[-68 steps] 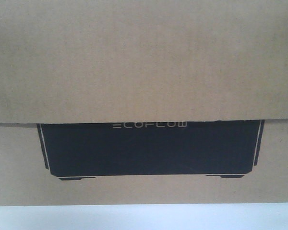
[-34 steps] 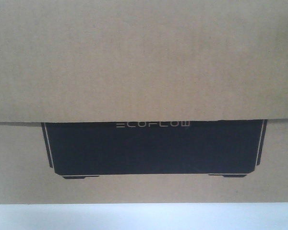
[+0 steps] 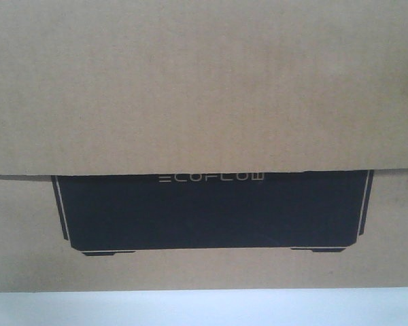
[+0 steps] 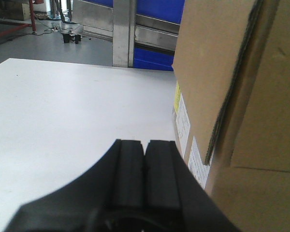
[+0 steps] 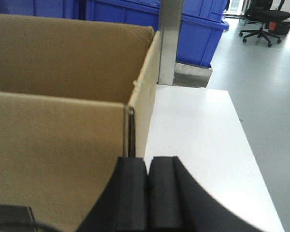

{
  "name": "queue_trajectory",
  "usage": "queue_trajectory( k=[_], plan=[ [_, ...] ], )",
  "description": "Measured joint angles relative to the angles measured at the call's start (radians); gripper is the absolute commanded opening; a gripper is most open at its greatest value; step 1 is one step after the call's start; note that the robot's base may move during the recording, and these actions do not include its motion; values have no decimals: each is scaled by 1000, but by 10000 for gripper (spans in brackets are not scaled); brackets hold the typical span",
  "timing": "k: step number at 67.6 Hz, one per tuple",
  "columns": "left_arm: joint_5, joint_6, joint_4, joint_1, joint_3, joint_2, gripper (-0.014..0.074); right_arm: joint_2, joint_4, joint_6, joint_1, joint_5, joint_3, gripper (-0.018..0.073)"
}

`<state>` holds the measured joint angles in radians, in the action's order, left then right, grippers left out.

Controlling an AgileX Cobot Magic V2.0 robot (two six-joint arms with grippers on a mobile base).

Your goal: Grab box from left shelf to table start

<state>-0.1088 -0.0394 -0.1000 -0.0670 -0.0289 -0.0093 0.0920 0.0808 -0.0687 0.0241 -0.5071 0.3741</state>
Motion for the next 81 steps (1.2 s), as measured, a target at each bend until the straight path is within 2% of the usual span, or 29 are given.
queue_trajectory(
  k=[15,23,38,81],
  plan=[
    [-2,0,0,0,-2,0,-99,-101,-7,14,-2,206,-290,57],
    [-2,0,0,0,-2,0,-99,-103,-7,29,-4,312,-392,57],
    [-2,0,0,0,-2,0,-99,-103,-5,45,-4,372,-403,57],
    [-2,0,0,0,-2,0,-99,-103,-5,54,-4,372,-403,57]
  ],
)
